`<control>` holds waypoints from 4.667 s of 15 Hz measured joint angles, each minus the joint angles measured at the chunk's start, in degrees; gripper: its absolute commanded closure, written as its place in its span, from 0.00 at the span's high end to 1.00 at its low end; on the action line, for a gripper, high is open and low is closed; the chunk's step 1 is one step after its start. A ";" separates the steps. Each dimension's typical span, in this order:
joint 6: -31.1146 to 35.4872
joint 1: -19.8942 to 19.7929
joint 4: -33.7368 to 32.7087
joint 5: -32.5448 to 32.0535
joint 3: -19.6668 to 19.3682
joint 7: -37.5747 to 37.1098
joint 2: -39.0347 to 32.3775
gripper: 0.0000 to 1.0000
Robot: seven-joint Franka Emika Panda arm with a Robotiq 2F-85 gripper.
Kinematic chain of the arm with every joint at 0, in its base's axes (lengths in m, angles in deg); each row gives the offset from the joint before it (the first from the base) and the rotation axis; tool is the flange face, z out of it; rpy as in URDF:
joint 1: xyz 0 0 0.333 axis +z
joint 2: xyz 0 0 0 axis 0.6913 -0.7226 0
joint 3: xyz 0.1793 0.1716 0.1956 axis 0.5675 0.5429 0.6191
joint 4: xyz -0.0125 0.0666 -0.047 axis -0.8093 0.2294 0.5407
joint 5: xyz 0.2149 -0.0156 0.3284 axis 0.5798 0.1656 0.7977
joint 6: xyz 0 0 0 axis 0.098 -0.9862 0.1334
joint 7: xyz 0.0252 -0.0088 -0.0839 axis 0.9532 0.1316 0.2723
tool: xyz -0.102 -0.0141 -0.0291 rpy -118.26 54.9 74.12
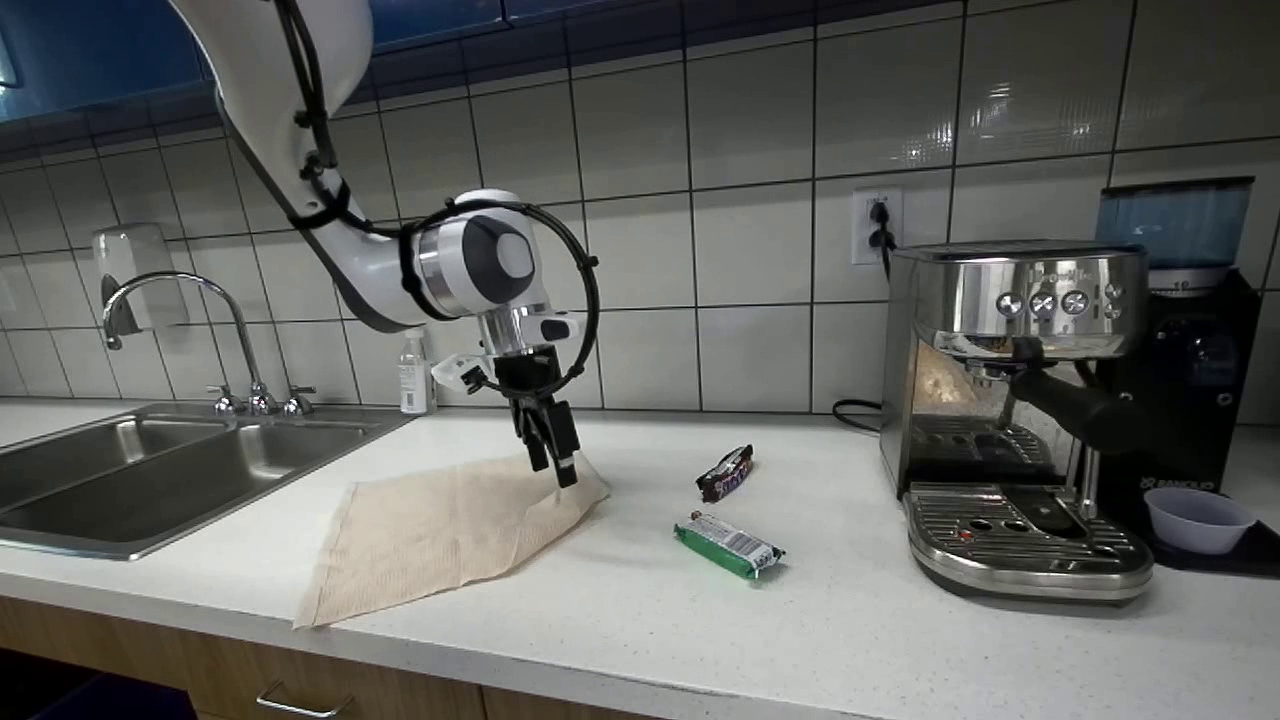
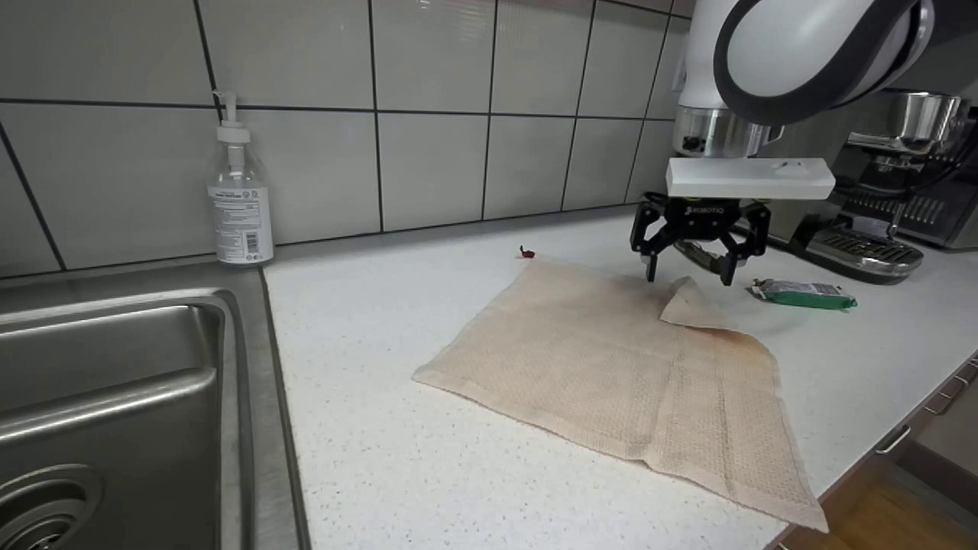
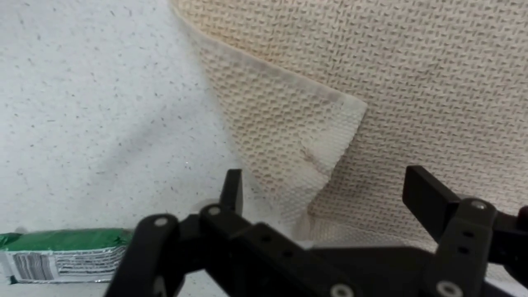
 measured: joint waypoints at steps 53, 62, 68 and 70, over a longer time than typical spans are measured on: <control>-0.13 2.10 7.95 -4.24 -5.36 -8.61 3.50 0.00; -0.13 2.07 8.11 -3.46 -4.33 -8.61 5.17 0.01; -0.13 2.06 7.89 -1.33 -1.96 -8.60 8.35 0.01; -0.14 2.07 7.84 -0.89 -0.82 -8.60 9.00 0.01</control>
